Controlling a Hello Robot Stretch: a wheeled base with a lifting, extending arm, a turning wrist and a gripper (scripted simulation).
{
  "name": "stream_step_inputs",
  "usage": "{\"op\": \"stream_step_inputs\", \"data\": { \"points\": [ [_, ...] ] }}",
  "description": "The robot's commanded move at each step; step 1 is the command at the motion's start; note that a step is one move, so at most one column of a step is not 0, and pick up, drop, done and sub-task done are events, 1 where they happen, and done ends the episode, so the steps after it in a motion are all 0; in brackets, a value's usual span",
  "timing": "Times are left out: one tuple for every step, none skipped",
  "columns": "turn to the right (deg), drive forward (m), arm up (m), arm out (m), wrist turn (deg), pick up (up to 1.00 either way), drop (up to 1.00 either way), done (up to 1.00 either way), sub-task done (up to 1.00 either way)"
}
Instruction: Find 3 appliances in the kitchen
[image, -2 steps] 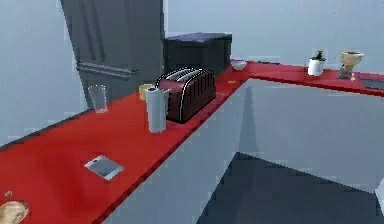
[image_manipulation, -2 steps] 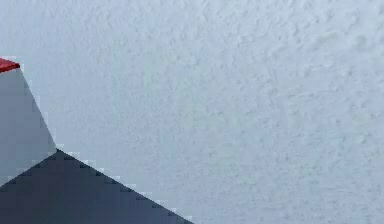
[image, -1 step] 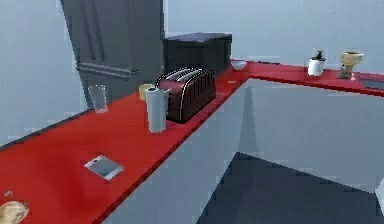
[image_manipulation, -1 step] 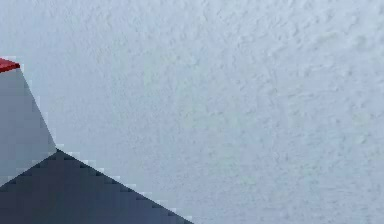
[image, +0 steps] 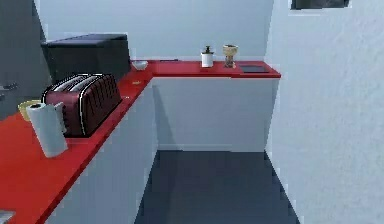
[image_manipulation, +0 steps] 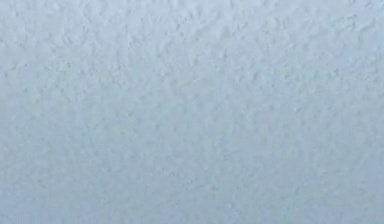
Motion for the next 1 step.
{"op": "stream_step_inputs", "data": {
  "points": [
    [0.0, 0.75, 0.0, 0.0, 0.0, 0.0, 0.0, 0.0, 0.0]
  ]
}}
